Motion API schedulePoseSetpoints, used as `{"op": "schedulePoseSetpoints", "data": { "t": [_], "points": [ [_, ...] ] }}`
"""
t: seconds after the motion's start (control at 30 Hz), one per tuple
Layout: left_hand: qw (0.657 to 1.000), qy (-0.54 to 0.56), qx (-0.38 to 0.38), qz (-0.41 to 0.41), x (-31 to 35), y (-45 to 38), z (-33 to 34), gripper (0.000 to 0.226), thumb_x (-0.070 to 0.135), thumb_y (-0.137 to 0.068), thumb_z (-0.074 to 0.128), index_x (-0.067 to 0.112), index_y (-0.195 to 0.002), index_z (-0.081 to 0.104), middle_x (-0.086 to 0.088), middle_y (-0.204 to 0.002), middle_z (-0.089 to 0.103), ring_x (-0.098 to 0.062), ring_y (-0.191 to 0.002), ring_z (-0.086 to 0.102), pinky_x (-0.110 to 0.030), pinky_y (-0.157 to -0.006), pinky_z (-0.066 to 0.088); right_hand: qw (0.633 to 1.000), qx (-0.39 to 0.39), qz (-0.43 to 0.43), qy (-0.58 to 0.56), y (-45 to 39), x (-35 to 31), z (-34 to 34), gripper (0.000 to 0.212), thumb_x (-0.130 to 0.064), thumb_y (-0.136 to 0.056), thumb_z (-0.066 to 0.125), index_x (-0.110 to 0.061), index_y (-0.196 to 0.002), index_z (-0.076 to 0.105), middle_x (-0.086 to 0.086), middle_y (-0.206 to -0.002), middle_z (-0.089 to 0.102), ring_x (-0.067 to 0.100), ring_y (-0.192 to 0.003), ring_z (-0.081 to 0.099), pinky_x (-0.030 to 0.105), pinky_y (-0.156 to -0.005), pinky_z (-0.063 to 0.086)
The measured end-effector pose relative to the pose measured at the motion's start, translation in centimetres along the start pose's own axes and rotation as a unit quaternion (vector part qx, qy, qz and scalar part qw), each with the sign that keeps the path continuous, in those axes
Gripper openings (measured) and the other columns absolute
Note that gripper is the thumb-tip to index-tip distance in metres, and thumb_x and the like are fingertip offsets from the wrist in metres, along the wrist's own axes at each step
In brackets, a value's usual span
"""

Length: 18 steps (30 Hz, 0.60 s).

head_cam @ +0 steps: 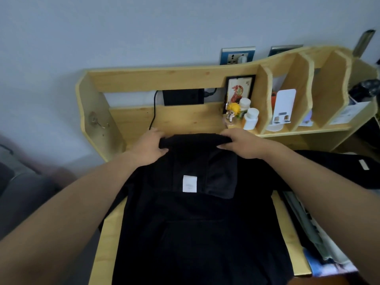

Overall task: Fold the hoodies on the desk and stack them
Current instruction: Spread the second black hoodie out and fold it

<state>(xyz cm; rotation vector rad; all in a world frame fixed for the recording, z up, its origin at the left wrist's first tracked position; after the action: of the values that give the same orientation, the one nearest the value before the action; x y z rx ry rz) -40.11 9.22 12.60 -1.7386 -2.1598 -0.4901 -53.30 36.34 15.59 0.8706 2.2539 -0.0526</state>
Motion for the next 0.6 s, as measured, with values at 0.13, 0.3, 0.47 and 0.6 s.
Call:
{"op": "schedulePoseSetpoints", "data": {
  "t": [0.13,0.3,0.47,0.6],
  "points": [
    [0.993,0.114,-0.006,-0.022,-0.8,1.2,1.5,0.015,0.013,-0.101,0.058,0.025,-0.11,0.054,0.006,-0.101,0.062,-0.008,-0.091,0.062,-0.022,-0.071,0.048,0.999,0.028,0.016,-0.011,0.0,2.4,0.9,0.013,-0.022,-0.099,0.061,-0.031,-0.091,0.058,-0.014,-0.09,0.059,0.006,-0.086,0.057,0.008,-0.066,0.04],
    [0.994,0.06,-0.082,-0.034,-2.3,0.2,2.5,0.014,0.022,-0.1,0.063,0.028,-0.1,0.05,0.009,-0.102,0.057,-0.01,-0.093,0.056,-0.025,-0.075,0.043,0.985,-0.132,0.073,0.088,-1.1,5.3,3.3,0.031,-0.021,-0.088,0.075,-0.021,-0.115,0.062,-0.007,-0.107,0.064,0.014,-0.101,0.06,0.031,-0.089,0.05],
    [0.993,-0.118,-0.024,0.001,-1.4,-2.4,1.1,0.014,0.019,-0.097,0.061,0.023,-0.108,0.052,-0.006,-0.103,0.067,-0.026,-0.087,0.064,-0.041,-0.074,0.056,0.966,0.044,0.062,0.247,-4.6,5.5,1.8,0.023,-0.005,-0.078,0.066,-0.007,-0.101,0.068,0.012,-0.105,0.064,0.034,-0.103,0.062,0.044,-0.085,0.056],
    [0.977,-0.138,0.16,0.035,-1.5,0.9,2.5,0.051,0.011,-0.093,0.06,0.021,-0.142,0.052,-0.01,-0.11,0.067,-0.031,-0.091,0.066,-0.041,-0.072,0.056,0.918,0.274,-0.097,0.27,-1.0,4.3,3.4,0.049,0.004,-0.066,0.074,-0.001,-0.114,0.069,0.02,-0.102,0.057,0.04,-0.098,0.055,0.045,-0.081,0.051]
  ]
}}
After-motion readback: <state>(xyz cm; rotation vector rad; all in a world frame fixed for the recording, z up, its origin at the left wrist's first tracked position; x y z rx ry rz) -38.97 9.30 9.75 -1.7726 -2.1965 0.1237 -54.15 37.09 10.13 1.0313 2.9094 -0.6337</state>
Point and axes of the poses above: each hand's wrist, its own y-axis away from the middle knuckle, its own z-axis out of the palm, x = y × z, the point moved 1 cm from there along -y, towards the middle knuckle
